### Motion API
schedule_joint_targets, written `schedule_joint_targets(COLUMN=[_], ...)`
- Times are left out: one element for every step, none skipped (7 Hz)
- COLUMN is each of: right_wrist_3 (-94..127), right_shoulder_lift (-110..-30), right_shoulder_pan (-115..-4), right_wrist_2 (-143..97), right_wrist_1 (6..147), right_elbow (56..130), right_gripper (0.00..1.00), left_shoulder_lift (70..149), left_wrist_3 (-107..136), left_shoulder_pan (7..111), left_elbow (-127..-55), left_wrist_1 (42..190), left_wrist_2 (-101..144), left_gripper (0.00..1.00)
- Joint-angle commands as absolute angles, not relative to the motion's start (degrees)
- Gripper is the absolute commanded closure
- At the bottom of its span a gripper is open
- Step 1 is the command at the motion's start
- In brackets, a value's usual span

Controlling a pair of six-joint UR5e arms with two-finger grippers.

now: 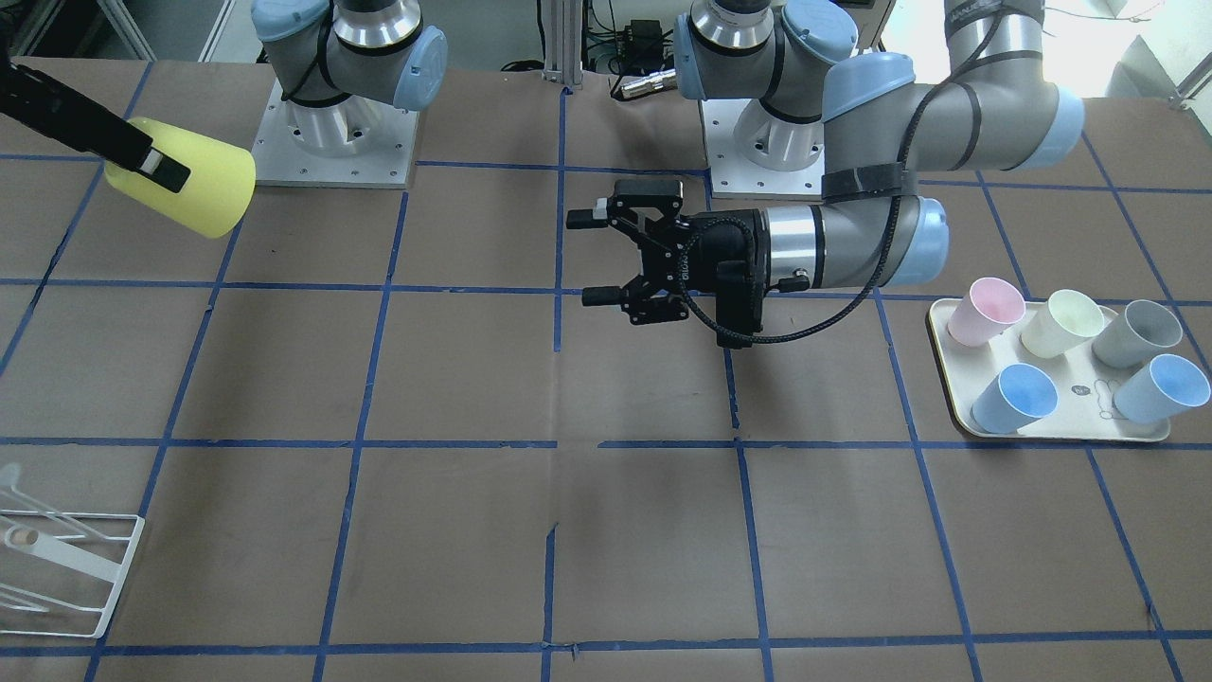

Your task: Transfer IKEA cup to right arm and place on rack

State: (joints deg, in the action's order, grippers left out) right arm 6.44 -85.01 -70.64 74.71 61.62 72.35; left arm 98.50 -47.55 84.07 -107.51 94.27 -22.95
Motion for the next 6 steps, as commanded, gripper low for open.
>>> schedule_joint_targets(right_wrist_3=[-0.49, -5.75, -7.45, -11.21, -12.12, -12.48], right_shoulder_lift=[-83.24, -81.67, -79.3, -77.28, -75.95, -74.28], right_shoulder_pan=[-70.75, -70.66, -70.4, -69.97, -69.96, -69.7], right_wrist_2=[80.24, 83.64, 84.63, 87.6, 90.15, 90.35], right_wrist_1=[67.74, 72.2, 75.73, 80.55, 85.82, 89.52], right_elbow=[72.68, 72.77, 72.77, 72.77, 72.77, 72.77], right_gripper=[0.84, 0.85, 0.85, 0.85, 0.85, 0.85], left_shoulder_lift=[98.26, 98.09, 97.48, 96.86, 95.55, 94.58], left_wrist_3=[-29.54, -26.49, -26.37, -26.28, -26.02, -19.92], left_shoulder_pan=[82.62, 82.7, 82.79, 83.66, 83.67, 84.19], left_elbow=[-104.68, -103.72, -100.14, -96.11, -94.06, -92.56], left_wrist_1=[77.89, 74.56, 75.05, 76.36, 80.21, 81.46], left_wrist_2=[-47.77, -62.52, -72.67, -83.47, -85.67, -87.87], left_gripper=[0.0, 0.0, 0.0, 0.0, 0.0, 0.0])
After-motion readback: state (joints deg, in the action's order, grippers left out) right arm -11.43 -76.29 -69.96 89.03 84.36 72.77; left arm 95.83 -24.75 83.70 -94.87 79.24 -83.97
